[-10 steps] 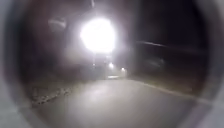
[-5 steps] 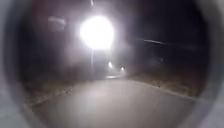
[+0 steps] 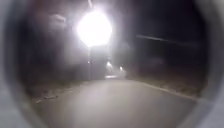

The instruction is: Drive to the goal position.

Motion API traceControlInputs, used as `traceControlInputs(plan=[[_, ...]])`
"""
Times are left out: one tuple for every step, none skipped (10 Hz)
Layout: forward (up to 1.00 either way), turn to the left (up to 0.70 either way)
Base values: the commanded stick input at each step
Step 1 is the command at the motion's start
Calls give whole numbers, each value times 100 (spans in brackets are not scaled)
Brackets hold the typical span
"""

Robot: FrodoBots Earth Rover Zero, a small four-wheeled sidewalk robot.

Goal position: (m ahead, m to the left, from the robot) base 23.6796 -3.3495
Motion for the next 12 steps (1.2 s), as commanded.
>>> traceControlInputs(plan=[[100, -7], [100, -3], [100, -3], [100, -2], [100, -1], [100, 0], [100, 0], [100, 0], [100, 0], [100, 0], [100, 3], [100, 9]])
